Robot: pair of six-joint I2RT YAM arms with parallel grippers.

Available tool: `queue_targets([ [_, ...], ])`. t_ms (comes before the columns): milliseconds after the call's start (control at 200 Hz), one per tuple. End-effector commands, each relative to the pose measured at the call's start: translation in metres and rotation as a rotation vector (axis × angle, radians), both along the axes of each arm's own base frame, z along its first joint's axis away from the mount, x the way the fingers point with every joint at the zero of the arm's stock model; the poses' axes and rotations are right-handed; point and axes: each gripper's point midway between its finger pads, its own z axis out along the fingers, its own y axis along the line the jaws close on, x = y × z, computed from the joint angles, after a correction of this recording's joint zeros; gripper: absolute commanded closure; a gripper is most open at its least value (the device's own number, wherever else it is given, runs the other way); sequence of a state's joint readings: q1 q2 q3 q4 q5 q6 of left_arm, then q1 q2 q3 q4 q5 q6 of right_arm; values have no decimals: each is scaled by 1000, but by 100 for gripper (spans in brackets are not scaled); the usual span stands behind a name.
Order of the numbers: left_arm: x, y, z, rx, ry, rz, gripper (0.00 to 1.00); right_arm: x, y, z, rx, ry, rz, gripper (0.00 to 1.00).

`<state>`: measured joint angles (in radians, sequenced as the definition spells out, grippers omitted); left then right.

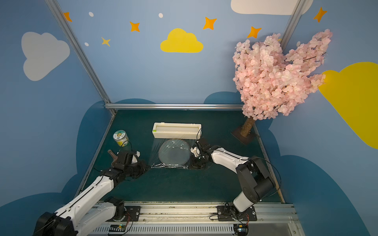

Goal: Wrap the plate with plastic wrap
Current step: Cover the plate with plastic wrap.

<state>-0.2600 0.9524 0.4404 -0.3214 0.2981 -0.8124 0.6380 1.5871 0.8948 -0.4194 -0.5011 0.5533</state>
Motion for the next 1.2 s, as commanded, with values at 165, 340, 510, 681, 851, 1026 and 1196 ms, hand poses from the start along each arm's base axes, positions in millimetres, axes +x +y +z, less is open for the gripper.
queue_targets([
  [165, -17, 3, -28, 35, 108, -1, 97, -17, -9, -23, -48, 51, 13, 100],
  [340, -18, 7, -37, 68, 132, 5, 97, -18, -16, -35, -85, 60, 11, 100],
  [510, -16, 9, -48, 95, 162, 13, 97, -13, -22, -42, -114, 68, -2, 100],
  [681, -10, 8, -56, 102, 188, 14, 97, -2, -34, -48, -149, 59, -42, 100],
  [851, 5, 7, -59, 126, 200, 26, 97, 18, -38, -51, -134, 43, -109, 100],
  [1026, 25, 3, -68, 143, 218, 24, 97, 41, -29, -56, -121, 42, -139, 100],
  [1196, 42, 0, -77, 162, 236, 21, 97, 64, -31, -61, -121, 35, -193, 100],
])
